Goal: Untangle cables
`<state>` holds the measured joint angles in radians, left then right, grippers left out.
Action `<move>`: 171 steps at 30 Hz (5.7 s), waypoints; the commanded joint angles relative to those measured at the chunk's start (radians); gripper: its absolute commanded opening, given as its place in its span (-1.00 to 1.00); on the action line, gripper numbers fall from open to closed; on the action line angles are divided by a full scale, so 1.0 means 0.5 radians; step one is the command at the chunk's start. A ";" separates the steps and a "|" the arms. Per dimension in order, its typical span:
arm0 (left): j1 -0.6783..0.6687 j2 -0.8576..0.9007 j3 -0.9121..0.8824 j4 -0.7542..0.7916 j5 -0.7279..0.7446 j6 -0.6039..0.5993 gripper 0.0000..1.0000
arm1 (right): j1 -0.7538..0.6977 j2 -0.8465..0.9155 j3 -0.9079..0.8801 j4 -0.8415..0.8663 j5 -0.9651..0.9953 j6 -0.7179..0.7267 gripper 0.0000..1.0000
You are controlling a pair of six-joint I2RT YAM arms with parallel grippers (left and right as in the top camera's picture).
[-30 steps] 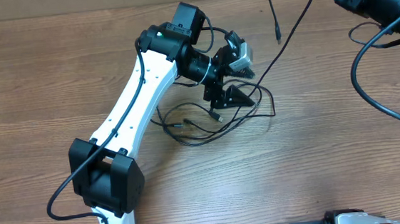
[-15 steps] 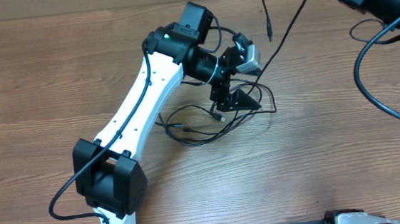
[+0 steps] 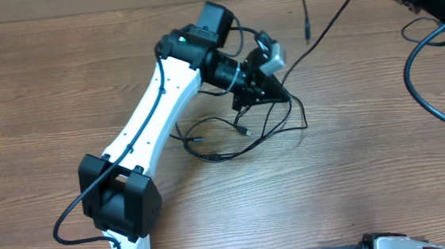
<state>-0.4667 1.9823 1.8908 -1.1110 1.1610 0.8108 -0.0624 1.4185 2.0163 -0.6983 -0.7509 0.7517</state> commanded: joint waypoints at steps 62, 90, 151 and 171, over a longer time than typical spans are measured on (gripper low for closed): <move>1.972 -0.763 0.110 0.793 0.292 -1.713 -0.92 | -0.062 -0.003 0.050 -1.357 0.454 -1.148 -0.10; 2.388 -0.760 0.110 0.551 0.140 -1.972 -0.92 | -0.062 0.021 0.025 -1.411 0.454 -1.148 -0.12; 2.699 0.231 0.106 -0.180 -1.656 -2.049 0.65 | -0.061 0.040 0.011 -1.405 0.455 -1.148 -0.19; 2.460 0.179 0.111 -0.172 -1.131 -1.706 1.00 | -0.062 0.119 0.011 -1.407 0.455 -1.149 -0.06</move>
<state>0.8234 2.0819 1.9388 -1.1973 0.5579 -0.1009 -0.0910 1.4807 2.0212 -1.4063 -0.5304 0.1814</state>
